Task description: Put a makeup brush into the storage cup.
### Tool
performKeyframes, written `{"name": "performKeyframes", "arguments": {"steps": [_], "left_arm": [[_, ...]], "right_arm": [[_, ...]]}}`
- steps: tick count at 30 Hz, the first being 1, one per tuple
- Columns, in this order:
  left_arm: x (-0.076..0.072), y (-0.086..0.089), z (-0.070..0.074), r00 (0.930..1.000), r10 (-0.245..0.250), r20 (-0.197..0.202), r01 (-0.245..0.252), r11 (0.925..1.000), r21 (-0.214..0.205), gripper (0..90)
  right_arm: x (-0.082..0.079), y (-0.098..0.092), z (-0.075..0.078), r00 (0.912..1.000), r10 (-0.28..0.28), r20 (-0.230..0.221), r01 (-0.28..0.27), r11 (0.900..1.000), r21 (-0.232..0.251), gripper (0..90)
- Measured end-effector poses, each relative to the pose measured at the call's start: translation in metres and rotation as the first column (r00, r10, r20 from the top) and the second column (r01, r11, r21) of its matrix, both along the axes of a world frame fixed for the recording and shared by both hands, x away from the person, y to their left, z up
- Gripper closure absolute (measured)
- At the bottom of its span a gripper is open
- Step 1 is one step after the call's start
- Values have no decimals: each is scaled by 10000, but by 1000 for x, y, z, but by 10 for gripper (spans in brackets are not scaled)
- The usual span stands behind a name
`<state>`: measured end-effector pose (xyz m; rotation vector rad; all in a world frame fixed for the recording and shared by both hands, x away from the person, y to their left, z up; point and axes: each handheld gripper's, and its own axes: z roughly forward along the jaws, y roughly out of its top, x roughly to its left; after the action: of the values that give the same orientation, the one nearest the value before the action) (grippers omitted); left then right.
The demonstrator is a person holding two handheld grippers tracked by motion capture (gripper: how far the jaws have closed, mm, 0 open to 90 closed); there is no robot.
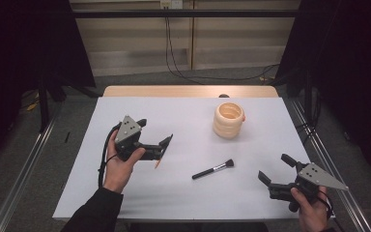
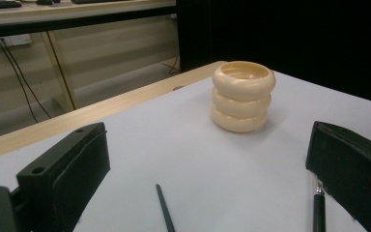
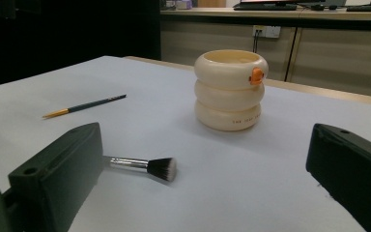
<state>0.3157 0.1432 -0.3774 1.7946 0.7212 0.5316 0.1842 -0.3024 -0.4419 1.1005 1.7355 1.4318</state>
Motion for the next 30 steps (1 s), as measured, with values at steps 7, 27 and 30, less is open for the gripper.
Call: {"name": "performKeyframes", "arguments": {"steps": [7, 27, 30], "left_arm": [[11, -4, 4, 9998, 94, -200, -92, 9999, 107, 20], [36, -15, -6, 9838, -84, -1789, 290, 9932, 1127, 24], [38, -17, -6, 9804, -60, -1970, 325, 9908, 1317, 27]], "right_arm": [[-1, 1, 0, 9999, 98, 25, -98, 9999, -83, 0], [-1, 1, 1, 9999, 115, 78, -113, 9997, -217, 0], [-1, 1, 1, 9999, 135, 47, -134, 9998, -162, 0]]}}
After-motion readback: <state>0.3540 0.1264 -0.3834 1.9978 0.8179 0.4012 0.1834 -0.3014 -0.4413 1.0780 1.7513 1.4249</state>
